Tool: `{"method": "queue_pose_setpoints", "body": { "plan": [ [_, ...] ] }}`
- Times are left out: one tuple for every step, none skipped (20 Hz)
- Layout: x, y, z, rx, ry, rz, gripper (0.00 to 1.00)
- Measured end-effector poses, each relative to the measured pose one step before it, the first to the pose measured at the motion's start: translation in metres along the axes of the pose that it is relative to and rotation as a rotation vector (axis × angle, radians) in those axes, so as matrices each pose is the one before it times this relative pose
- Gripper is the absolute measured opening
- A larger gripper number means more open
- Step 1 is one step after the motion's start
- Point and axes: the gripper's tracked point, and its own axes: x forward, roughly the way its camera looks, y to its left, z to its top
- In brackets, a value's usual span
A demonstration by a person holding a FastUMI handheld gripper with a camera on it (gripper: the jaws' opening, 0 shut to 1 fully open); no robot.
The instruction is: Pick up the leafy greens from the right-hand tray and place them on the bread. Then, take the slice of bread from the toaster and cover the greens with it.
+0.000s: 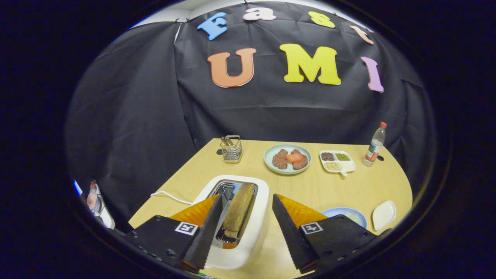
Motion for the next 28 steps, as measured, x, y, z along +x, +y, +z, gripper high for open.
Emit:
{"method": "queue_pose_setpoints", "body": {
  "plan": [
    [0.00408,0.00228,-0.00261,-0.00708,0.01046,-0.00796,0.75],
    [0.00488,0.0006,-0.0023,-0.01073,0.01369,-0.00871,0.65],
    [0.00151,0.0044,-0.00545,0.00535,0.01773,0.00986,0.62],
    [0.00307,0.00395,-0.00293,0.01198,0.01464,0.00715,0.52],
    [0.00224,-0.00161,-0.00194,0.00945,0.01667,-0.00688,0.42],
    [-0.00226,0.00053,-0.001,0.00676,0.01269,0.00379,0.32],
    [0.00158,0.00412,0.00064,0.01111,0.01295,0.01171,0.25],
    [-0.00402,0.00189,0.00065,0.00104,0.0098,0.00863,0.17],
    [-0.00466,-0.00157,0.00532,-0.00383,-0.00984,-0.00755,0.17],
    [-0.00403,-0.00248,0.00469,-0.00339,-0.01342,-0.01202,0.11],
    [-0.00729,0.0006,0.00461,-0.00165,-0.00796,-0.00269,0.11],
    [-0.0061,0.00206,0.00472,0.00514,-0.00961,0.00136,0.11],
    [-0.00848,0.00064,0.00807,0.00318,-0.01524,-0.00121,0.11],
    [-0.00894,-0.00013,0.01,0.00096,-0.01924,-0.00286,0.11],
    [-0.0093,0.00128,0.01086,0.00239,-0.02202,0.00161,0.11],
    [-0.01012,0.00096,0.00976,0.00532,-0.02155,0.00167,0.11],
    [-0.0104,0.00019,0.01027,0.00452,-0.01901,0.00336,0.11],
    [-0.00978,0.0003,0.00855,0.00375,-0.01876,0.00389,0.11],
    [-0.01027,-0.00232,0.00937,-0.00352,-0.01837,-0.0028,0.11],
    [-0.00977,-0.00415,0.0084,0.0009,-0.0227,-0.00691,0.11],
    [-0.0087,-0.0048,0.00711,-0.00475,-0.01858,-0.00627,0.11],
    [-0.00727,-0.00595,0.00629,-0.00162,-0.0183,-0.00742,0.11],
    [-0.00677,-0.0073,0.00434,0.00492,-0.01734,-0.00849,0.11],
    [-0.00539,-0.00786,0.00169,0.00194,-0.01385,-0.00766,0.11],
    [-0.00287,-0.01084,0.00018,0.00326,-0.00871,-0.0136,0.11],
    [-0.00101,-0.01113,-0.00425,0.01346,-0.0005,-0.01136,0.11],
    [0.00134,-0.01023,-0.00748,0.01884,0.0061,-0.0145,0.11],
    [0.00305,-0.01136,-0.00846,0.0165,0.01256,-0.01652,0.11]
  ]
}}
